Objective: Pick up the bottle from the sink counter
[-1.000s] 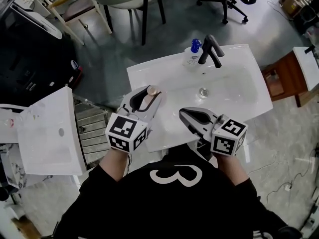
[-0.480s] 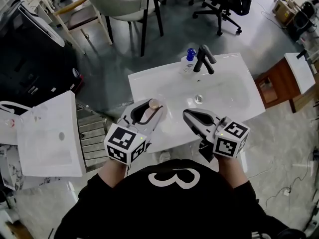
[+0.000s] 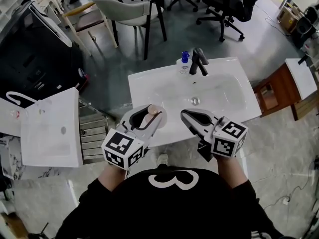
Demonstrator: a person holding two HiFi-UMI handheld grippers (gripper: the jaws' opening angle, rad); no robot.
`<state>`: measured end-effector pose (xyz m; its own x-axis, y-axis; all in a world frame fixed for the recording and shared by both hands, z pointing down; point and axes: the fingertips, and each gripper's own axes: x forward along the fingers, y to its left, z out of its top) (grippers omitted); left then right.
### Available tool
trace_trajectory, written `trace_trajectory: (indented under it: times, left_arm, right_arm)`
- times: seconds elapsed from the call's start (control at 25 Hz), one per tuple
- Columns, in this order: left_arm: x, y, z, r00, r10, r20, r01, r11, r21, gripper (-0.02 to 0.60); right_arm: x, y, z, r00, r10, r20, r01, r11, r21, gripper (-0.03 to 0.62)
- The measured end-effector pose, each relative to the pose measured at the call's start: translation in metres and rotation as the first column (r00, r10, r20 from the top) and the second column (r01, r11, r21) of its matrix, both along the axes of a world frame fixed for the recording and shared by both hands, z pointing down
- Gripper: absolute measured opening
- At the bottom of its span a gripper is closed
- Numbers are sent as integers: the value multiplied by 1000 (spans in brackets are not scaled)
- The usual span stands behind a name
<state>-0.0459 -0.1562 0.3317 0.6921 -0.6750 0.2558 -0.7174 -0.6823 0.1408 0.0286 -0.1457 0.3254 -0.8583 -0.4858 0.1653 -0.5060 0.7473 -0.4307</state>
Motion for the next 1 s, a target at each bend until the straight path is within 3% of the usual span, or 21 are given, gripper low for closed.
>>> trace_trajectory:
  times: [0.68, 1.0]
  left_arm:
    - [60, 63, -31, 1000, -14, -18, 14, 999, 40, 147]
    - [70, 86, -34, 1000, -15, -17, 16, 998, 54, 147]
  right_arm:
    - [54, 57, -30, 998, -60, 6, 59, 994, 94, 12]
    - [60, 78, -34, 997, -70, 10, 69, 991, 119, 12]
